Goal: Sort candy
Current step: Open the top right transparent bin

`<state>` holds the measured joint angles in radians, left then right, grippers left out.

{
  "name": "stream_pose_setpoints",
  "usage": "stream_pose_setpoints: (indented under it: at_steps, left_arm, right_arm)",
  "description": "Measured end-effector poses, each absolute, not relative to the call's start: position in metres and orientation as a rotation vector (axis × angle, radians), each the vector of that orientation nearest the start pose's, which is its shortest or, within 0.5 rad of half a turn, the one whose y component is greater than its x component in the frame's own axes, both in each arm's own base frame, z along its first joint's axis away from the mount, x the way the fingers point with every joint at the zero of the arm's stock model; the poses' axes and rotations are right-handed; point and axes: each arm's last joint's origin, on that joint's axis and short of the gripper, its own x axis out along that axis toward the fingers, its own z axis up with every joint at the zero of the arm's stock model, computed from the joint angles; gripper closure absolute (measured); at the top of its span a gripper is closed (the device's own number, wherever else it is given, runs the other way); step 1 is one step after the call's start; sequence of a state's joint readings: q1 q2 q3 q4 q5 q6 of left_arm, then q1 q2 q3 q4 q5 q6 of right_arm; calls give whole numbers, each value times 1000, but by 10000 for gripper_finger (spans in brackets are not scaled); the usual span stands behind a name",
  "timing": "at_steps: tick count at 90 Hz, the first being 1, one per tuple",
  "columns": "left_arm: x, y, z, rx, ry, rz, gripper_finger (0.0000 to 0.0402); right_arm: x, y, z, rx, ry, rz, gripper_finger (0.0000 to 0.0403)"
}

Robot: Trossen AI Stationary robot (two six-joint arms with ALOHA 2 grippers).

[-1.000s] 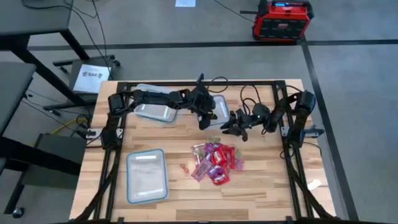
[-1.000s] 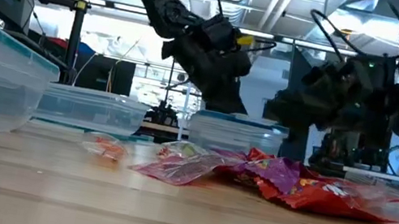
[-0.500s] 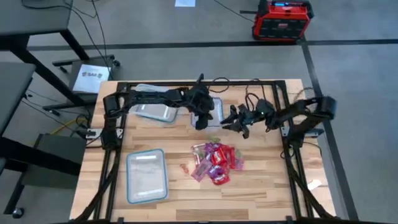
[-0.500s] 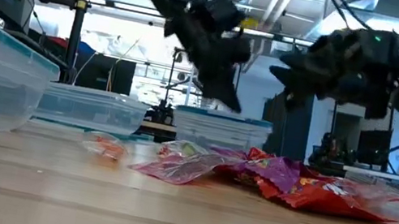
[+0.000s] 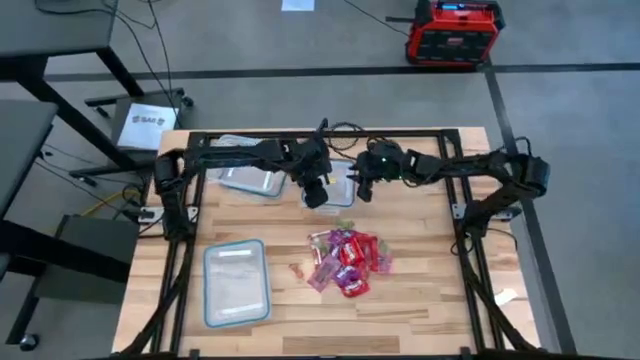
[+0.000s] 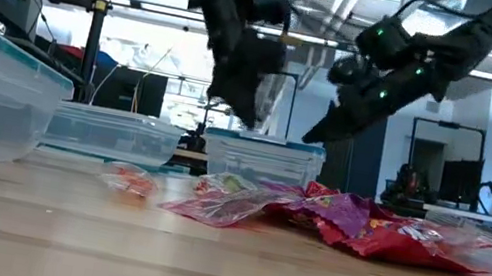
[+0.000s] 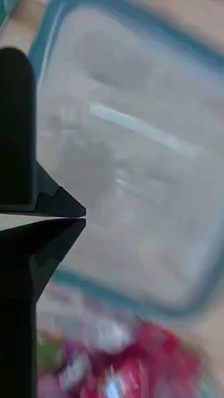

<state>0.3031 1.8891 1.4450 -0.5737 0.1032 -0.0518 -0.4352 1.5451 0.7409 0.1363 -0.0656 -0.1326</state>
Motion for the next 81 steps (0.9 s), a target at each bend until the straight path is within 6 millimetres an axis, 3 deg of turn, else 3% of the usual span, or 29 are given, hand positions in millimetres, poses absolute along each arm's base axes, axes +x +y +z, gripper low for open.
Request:
stream_pose_setpoints:
  at_steps: [15, 23, 33, 43, 60, 68, 81]
  left_arm:
    - [386, 126, 208, -240, 1021, 210, 401]
    - [385, 133, 208, -190, 1018, 249, 402]
    - [383, 147, 210, -148, 983, 306, 402]
    - [383, 158, 216, -117, 956, 335, 402]
    - [391, 157, 236, -95, 908, 311, 402]
    - [396, 153, 246, -76, 876, 300, 402]
    - [405, 144, 252, -51, 814, 262, 402]
  right_arm:
    - [279, -113, 163, 96, 743, -272, 288]
    - [279, -99, 170, 97, 742, -230, 288]
    - [275, -84, 187, 61, 698, -174, 288]
    - [264, -79, 219, 28, 587, -185, 288]
    - [230, -65, 249, 116, 563, -208, 288]
    - [218, -57, 236, 201, 578, -200, 288]
    - [205, -49, 187, 346, 583, -223, 274]
